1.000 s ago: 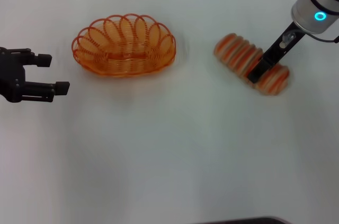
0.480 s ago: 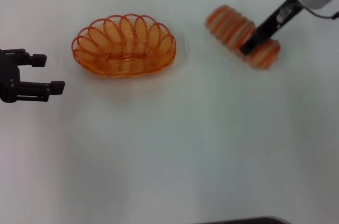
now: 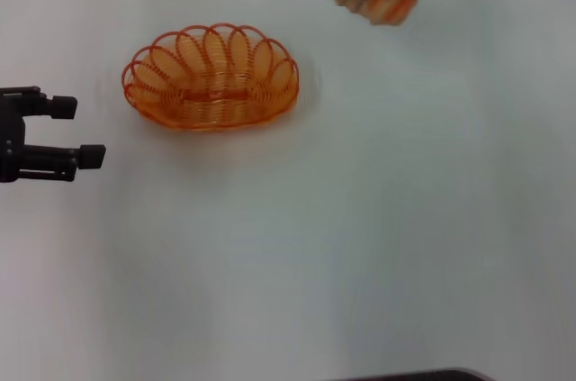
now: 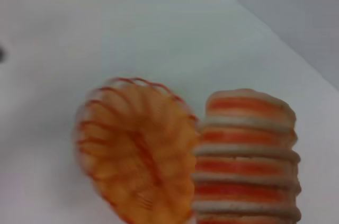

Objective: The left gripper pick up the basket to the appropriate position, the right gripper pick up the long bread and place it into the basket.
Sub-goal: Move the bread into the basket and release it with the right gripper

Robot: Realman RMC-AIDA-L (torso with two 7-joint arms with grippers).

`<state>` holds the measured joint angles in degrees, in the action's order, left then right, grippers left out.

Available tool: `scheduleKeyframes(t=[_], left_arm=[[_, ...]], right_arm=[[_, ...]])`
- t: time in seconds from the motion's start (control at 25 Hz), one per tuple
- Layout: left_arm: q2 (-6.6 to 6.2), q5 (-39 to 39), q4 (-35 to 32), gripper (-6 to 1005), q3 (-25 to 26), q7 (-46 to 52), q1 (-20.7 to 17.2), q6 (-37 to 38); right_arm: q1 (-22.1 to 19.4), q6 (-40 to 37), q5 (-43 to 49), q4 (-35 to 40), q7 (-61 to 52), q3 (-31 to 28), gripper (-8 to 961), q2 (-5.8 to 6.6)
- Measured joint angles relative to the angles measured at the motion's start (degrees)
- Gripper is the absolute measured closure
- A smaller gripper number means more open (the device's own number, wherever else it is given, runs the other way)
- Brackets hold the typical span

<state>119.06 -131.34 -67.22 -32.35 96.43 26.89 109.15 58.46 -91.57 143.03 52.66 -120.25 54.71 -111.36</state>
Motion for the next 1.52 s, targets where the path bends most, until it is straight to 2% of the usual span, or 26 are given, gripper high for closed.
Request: scheduleKeyframes(t=[0.16,0.36,0.52,0.8,1.16,1.52], left_arm=[[0.23,0.04,-0.10,151,0.05,0.60,-0.08,0.85],[0.81,0.04,-0.11,153,0.08,0.67,-0.19,1.08],[1.06,0.48,-0.11,153,0.09,0.65,-0.23,1.08],[1.11,1.28,-0.10,153,0.10,0.64,-0.34,1.09],[1.16,1.36,-0.10,153,0.03,0.66,0.01,0.75],[1.17,1.36,-0.11,153,-0.13,0.67,0.09,0.56]], right_arm=[[2.80,-5.22,-0.64,0.03,6.04,-0.45,428,-0.40],[5.62,-10.16,-0.56,-0.08,10.28,0.77,476,-2.02],[6.32,-10.34,-0.25,-0.16,11.18,3.71,507,-3.39],[5.47,-6.20,0.94,-0.34,12.55,5.78,567,-4.82],[3.82,3.21,4.07,-1.63,15.87,6.40,639,-7.91],[3.05,11.28,1.98,-5.19,16.56,11.83,686,-8.47]])
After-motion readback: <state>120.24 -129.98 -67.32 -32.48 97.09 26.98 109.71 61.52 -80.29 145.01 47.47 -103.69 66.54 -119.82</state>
